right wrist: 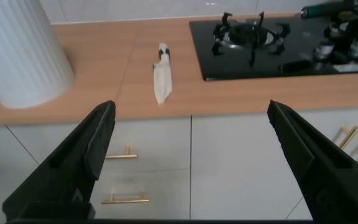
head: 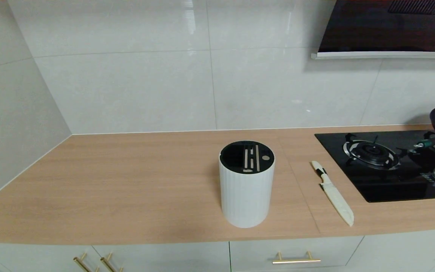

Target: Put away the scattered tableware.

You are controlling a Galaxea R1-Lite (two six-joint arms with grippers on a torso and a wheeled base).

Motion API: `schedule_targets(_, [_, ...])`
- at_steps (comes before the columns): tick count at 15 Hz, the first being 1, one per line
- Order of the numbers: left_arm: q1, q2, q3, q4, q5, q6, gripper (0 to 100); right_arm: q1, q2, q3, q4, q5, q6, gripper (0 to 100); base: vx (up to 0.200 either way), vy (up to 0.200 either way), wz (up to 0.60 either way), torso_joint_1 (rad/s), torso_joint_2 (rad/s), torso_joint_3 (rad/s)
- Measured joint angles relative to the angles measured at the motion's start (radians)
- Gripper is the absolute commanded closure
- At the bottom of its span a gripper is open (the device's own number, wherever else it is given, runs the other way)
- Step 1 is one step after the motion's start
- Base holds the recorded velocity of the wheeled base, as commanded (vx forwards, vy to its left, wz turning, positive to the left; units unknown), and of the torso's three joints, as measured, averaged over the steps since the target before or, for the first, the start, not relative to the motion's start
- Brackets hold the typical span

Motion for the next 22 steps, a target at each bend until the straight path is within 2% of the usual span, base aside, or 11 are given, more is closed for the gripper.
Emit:
schedule_targets(10, [0.000,0.000,0.000,0.001,0.000,0.000,0,0.000,0.000,0.000,0.000,0.000,0.000,0,0.000,0.000,0.00,0.182,-0.39,-0.201])
schedule_targets(19, [0.000,0.000,0.000,0.001,0.000,0.000,0,0.000,0.000,-0.004,-0.001,0.006,-0.026,0,0.000,0.000,0.00,0.014,-0.03,-0.014])
schedule_targets(21, [0.000,0.000,0.000,0.001,0.000,0.000,0,0.002,0.008,-0.042,0.013,0.027,-0.024,0,0.000,0.000,0.00,0.000,0.00,0.000])
schedule_targets(22, [0.000,0.000,0.000,0.001,0.000,0.000,0,0.006,0.053,-0.121,0.011,0.049,-0.017,0,0.000,0.000,0.00,0.000,0.00,0.000])
